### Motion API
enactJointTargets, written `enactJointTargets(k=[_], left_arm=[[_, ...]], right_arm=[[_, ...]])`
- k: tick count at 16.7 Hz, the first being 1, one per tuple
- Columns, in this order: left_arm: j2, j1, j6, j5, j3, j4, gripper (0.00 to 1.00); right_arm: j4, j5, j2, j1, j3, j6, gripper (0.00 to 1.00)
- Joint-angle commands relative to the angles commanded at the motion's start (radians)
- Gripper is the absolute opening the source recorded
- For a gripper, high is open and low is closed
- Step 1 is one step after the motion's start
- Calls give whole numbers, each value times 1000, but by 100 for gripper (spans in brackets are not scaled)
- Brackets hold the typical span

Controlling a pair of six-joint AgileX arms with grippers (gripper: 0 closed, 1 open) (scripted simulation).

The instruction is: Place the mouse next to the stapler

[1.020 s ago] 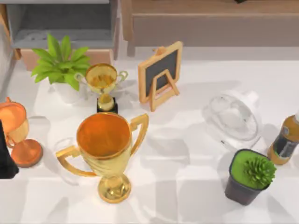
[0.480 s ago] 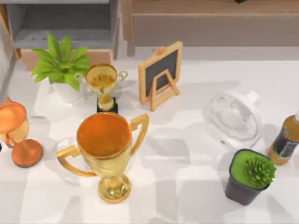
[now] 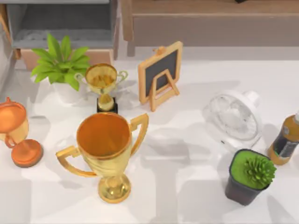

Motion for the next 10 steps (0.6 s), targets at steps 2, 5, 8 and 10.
enactJointTargets(k=[2, 5, 8, 10], left_arm=[[251, 36, 30, 2, 234, -118, 100], [612, 89, 73, 6, 564, -289, 100], [925, 134, 112, 9, 849, -445, 100], [1092, 156, 137, 12, 1005, -532, 100]], right_arm=[[0, 0, 0, 0, 0, 0, 100], [0, 0, 0, 0, 0, 0, 100], [0, 0, 0, 0, 0, 0, 100], [0, 0, 0, 0, 0, 0, 100]])
